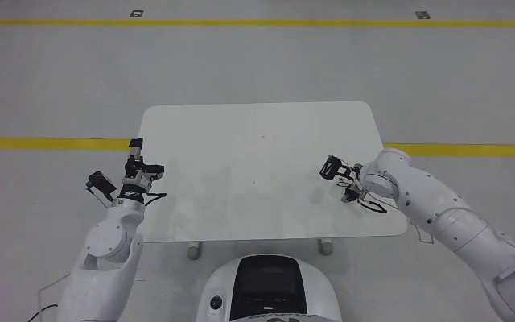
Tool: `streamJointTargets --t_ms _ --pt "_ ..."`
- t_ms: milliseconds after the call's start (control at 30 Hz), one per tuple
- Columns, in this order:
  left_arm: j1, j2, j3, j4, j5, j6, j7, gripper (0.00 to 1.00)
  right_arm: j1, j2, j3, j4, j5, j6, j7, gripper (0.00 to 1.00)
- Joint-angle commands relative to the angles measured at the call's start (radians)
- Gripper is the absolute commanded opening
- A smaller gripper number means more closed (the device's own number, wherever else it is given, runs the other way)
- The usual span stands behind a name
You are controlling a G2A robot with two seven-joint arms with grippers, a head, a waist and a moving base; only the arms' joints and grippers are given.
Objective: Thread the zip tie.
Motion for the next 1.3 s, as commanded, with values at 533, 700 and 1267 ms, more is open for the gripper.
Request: streamJointTargets --t_ms 533,700,1267 --pt "0.000 0.000 0.000 0.000 0.000 0.000 0.000 1.00 -0.045 0.032 0.044 -0.072 -0.035 -0.002 0.015 0.32" --pt "0.000 0.000 0.000 0.000 0.000 0.000 0.000 1.00 -0.041 0.028 0.036 -0.048 -0.020 -0.002 -0.010 0.28" --pt "0.000 0.000 0.000 0.000 0.000 0.000 0.000 1.00 0.036 -0.033 -0.103 0.113 -0.039 -0.002 -0.103 0.22"
